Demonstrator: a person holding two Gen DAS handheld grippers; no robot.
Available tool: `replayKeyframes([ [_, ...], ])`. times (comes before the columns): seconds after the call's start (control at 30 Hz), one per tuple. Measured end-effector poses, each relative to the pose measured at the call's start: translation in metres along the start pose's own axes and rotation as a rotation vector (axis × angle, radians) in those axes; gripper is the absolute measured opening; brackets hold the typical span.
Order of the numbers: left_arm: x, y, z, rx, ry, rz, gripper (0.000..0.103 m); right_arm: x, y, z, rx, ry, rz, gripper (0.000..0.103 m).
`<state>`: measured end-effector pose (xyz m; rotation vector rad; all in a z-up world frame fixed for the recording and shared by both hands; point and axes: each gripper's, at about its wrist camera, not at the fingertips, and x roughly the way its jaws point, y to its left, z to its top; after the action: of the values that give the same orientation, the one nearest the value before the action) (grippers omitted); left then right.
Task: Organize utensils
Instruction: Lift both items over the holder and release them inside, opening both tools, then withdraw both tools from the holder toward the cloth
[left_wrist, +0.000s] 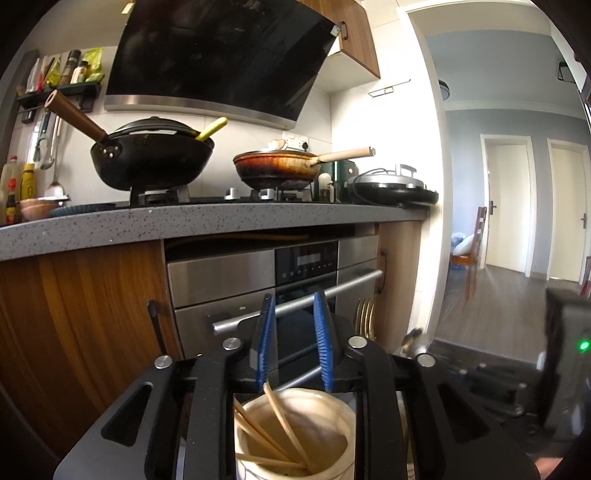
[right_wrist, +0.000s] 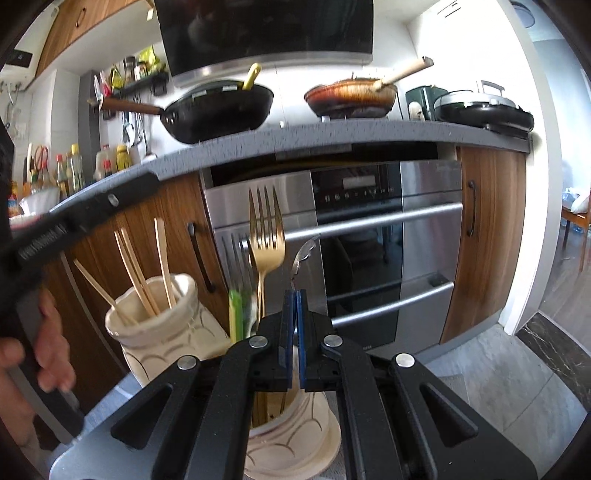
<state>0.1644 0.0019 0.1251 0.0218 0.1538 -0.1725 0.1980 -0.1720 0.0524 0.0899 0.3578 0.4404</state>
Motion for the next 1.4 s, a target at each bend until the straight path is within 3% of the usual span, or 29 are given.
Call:
replayKeyframes([
  [0.07,-0.006,-0.001,0.001,0.003,-0.008,0.002,0.042,0.001,-0.001,-0.003,0.003,0.010,-0.006,0.003],
  [0.13,-0.011,-0.002,0.001,0.014,-0.016,0.005,0.043,-0.001,-0.003,-0.003,0.009,0.014,-0.005,0.004],
  [0.17,-0.013,-0.003,0.001,0.023,-0.016,0.009,0.045,-0.003,-0.004,-0.003,0.018,0.015,-0.009,0.010],
  [0.2,-0.016,-0.004,0.001,0.032,-0.013,0.015,0.047,-0.004,-0.004,-0.002,0.024,0.017,-0.011,0.018],
  [0.23,-0.018,-0.005,0.001,0.037,-0.012,0.021,0.054,-0.008,-0.006,-0.002,0.036,0.017,-0.011,0.039],
  [0.27,-0.020,-0.005,0.001,0.037,-0.012,0.024,0.057,-0.012,-0.008,-0.003,0.047,0.011,-0.004,0.048],
  [0.33,-0.027,-0.005,0.001,0.038,-0.017,0.027,0.057,-0.019,-0.009,-0.002,0.050,0.011,-0.011,0.049],
  [0.4,-0.032,-0.006,0.001,0.037,-0.018,0.030,0.058,-0.028,-0.011,-0.001,0.057,0.002,-0.021,0.064],
  [0.43,-0.036,-0.005,0.001,0.035,-0.018,0.032,0.065,-0.035,-0.012,-0.001,0.064,-0.011,-0.024,0.084],
  [0.47,-0.039,-0.004,0.001,0.030,-0.018,0.039,0.082,-0.041,-0.013,0.000,0.069,-0.027,-0.027,0.098],
  [0.57,-0.054,-0.001,0.000,0.006,-0.042,0.049,0.091,-0.057,-0.011,0.000,0.061,-0.054,-0.057,0.098],
  [0.93,-0.104,0.015,-0.023,-0.089,0.000,0.043,0.098,-0.109,-0.006,-0.035,0.022,-0.069,-0.127,0.098],
  [1.17,-0.126,0.011,-0.056,-0.054,0.056,0.057,0.098,-0.122,-0.003,-0.069,-0.019,-0.002,-0.160,0.098],
  [1.4,-0.134,0.011,-0.101,-0.099,0.171,0.030,0.098,-0.124,-0.003,-0.100,-0.038,0.101,-0.176,0.098],
])
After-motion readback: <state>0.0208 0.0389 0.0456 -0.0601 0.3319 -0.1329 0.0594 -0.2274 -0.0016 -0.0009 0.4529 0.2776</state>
